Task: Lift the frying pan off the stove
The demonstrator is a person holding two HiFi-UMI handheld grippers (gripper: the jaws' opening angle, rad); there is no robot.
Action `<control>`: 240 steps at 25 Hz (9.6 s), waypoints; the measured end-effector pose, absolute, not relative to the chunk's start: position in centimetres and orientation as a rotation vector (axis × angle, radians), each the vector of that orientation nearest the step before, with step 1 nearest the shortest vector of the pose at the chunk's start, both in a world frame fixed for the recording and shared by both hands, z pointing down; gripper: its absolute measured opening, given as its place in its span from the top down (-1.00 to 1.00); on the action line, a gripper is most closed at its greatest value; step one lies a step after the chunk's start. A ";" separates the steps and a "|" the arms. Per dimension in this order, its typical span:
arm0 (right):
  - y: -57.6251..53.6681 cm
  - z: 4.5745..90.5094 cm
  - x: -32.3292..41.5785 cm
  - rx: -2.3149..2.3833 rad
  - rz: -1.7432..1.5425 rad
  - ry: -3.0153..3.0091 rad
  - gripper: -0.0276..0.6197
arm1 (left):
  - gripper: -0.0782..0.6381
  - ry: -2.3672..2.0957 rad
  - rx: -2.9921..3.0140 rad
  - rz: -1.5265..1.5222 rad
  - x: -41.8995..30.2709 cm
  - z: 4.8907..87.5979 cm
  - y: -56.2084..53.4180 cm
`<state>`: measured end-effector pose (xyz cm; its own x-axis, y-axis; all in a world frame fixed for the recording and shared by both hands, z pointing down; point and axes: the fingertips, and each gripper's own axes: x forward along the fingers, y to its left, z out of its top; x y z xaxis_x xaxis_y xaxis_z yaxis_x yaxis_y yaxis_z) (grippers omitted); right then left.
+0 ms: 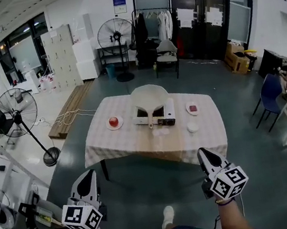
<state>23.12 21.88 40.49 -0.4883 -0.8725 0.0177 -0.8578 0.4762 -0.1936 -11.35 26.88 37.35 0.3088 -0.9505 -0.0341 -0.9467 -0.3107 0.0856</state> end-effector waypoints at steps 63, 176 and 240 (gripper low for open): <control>-28.4 40.0 13.9 -1.938 -0.131 2.423 -0.01 | 0.72 -1.270 2.873 -0.013 -15.6 38.7 -33.6; -29.3 63.5 7.7 -1.985 -1.165 2.667 0.45 | 0.72 -1.089 2.746 0.079 -20.6 47.0 -33.5; -31.5 37.4 14.8 -1.616 -0.306 2.810 0.45 | 0.72 -1.505 2.717 -0.023 -10.2 35.0 -32.3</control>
